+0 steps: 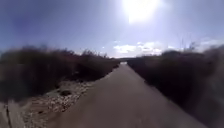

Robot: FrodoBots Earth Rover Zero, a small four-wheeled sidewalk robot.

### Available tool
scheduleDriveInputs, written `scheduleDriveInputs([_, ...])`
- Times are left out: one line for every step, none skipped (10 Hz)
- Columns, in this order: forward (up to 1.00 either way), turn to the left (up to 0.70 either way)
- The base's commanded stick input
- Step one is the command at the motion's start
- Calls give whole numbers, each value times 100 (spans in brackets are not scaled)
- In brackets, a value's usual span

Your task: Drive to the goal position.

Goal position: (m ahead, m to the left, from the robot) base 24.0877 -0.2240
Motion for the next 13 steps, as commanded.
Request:
scheduleDriveInputs([70, 4])
scheduleDriveInputs([70, -21])
scheduleDriveInputs([70, 5])
scheduleDriveInputs([70, 5])
scheduleDriveInputs([70, 5])
scheduleDriveInputs([70, 5])
scheduleDriveInputs([70, 5])
scheduleDriveInputs([70, 5])
scheduleDriveInputs([70, 5])
scheduleDriveInputs([70, 5])
scheduleDriveInputs([70, 5])
scheduleDriveInputs([70, 5])
scheduleDriveInputs([70, 5])
